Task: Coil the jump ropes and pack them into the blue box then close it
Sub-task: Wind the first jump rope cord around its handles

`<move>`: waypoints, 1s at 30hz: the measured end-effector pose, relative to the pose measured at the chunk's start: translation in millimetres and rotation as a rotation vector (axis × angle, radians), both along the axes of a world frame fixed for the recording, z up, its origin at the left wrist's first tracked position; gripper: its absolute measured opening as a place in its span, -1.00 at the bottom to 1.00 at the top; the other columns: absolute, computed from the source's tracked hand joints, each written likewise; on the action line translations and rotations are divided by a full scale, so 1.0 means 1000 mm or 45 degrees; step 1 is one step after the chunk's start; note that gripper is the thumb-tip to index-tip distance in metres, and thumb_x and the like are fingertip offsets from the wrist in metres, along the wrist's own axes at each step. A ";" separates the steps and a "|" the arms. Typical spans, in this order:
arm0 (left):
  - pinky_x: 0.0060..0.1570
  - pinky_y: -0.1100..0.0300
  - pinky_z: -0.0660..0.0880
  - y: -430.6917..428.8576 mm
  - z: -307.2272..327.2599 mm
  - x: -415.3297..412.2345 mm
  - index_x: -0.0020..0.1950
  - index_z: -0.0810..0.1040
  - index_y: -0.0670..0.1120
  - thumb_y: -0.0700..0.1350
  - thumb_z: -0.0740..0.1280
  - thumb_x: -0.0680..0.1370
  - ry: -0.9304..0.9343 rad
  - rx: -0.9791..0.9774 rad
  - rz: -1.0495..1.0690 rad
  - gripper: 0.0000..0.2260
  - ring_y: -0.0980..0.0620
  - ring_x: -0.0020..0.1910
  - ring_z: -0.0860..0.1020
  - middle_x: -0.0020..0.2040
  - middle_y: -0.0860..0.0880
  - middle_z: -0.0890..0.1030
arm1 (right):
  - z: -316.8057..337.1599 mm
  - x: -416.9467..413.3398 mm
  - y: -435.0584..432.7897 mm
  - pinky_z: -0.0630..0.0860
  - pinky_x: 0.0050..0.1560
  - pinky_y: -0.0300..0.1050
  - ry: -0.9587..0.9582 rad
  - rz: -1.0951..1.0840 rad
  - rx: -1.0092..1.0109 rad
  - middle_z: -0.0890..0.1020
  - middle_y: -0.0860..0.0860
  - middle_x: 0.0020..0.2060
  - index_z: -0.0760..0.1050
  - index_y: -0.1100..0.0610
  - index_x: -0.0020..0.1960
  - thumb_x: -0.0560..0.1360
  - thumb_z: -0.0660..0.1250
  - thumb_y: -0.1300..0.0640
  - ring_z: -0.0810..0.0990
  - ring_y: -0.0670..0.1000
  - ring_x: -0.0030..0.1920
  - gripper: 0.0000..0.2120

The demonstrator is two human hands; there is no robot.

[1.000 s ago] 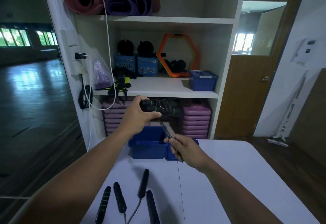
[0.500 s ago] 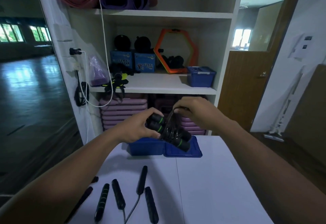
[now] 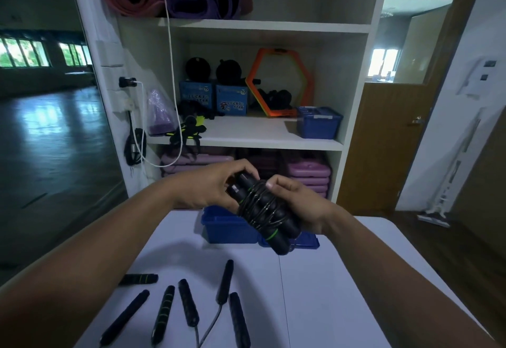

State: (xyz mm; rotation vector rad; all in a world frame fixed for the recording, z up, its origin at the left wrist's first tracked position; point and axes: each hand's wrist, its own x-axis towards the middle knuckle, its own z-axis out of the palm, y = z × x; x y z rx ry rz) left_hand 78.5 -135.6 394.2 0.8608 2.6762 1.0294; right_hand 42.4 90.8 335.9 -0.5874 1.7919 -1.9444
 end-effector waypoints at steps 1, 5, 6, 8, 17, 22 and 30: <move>0.06 0.25 0.50 -0.003 -0.002 -0.005 0.25 0.47 0.17 -0.20 0.55 0.42 0.122 -0.122 0.036 -0.49 0.17 0.10 0.56 0.16 0.07 0.51 | -0.004 -0.001 -0.002 0.48 -0.06 -0.01 0.006 -0.054 -0.021 0.52 0.16 -0.13 0.48 0.10 -0.09 0.62 0.24 0.11 0.49 0.10 -0.11 -0.86; 0.21 0.08 0.50 -0.003 -0.016 -0.025 0.28 0.47 0.35 -0.19 0.45 0.50 0.512 -0.310 0.273 -0.48 0.02 0.19 0.50 0.13 0.12 0.35 | -0.008 0.003 -0.017 0.40 -0.40 -0.21 0.051 -0.346 -0.024 0.56 0.03 -0.30 0.47 0.09 -0.15 0.64 0.23 0.10 0.49 -0.05 -0.35 -0.81; 0.16 0.07 0.52 -0.001 -0.019 -0.026 0.31 0.47 0.35 -0.26 0.40 0.52 0.507 -0.284 0.330 -0.44 0.01 0.15 0.52 0.16 0.11 0.40 | -0.008 0.004 -0.022 0.42 -0.42 -0.22 0.046 -0.407 -0.042 0.57 0.03 -0.31 0.47 0.09 -0.16 0.64 0.22 0.10 0.50 -0.06 -0.37 -0.79; 0.05 0.11 0.55 0.004 -0.025 -0.026 0.37 0.48 0.27 -0.32 0.33 0.53 0.421 -0.203 0.438 -0.43 0.03 0.02 0.58 0.23 0.04 0.53 | -0.011 0.003 -0.029 0.50 -0.29 -0.16 0.032 -0.509 -0.102 0.59 0.06 -0.27 0.47 0.11 -0.17 0.64 0.22 0.12 0.53 -0.01 -0.28 -0.79; 0.30 0.02 0.50 0.026 -0.040 -0.020 0.46 0.41 0.20 0.18 0.55 0.34 -0.115 0.501 0.517 -0.30 0.06 0.24 0.57 0.33 0.05 0.54 | -0.003 0.008 -0.026 0.33 -0.56 -0.32 0.177 -0.608 0.012 0.56 -0.01 -0.36 0.47 0.14 -0.07 0.65 0.19 0.10 0.47 -0.14 -0.49 -0.82; 0.15 0.29 0.43 0.043 -0.049 -0.014 0.49 0.32 0.26 0.07 0.56 0.39 -0.001 0.642 0.549 -0.27 0.13 0.25 0.47 0.32 0.10 0.46 | 0.012 0.008 -0.011 0.40 -0.53 -0.31 0.275 -0.504 0.088 0.58 -0.04 -0.36 0.47 0.16 -0.02 0.65 0.19 0.09 0.51 -0.18 -0.50 -0.83; 0.16 0.08 0.56 0.055 -0.042 -0.009 0.47 0.27 0.30 -0.01 0.55 0.42 -0.035 0.647 0.520 -0.28 0.09 0.13 0.57 0.26 0.07 0.53 | 0.029 0.004 -0.001 0.61 0.00 0.05 0.589 -0.453 0.359 0.71 0.05 -0.13 0.56 0.12 0.02 0.63 0.24 0.08 0.69 0.04 -0.09 -0.84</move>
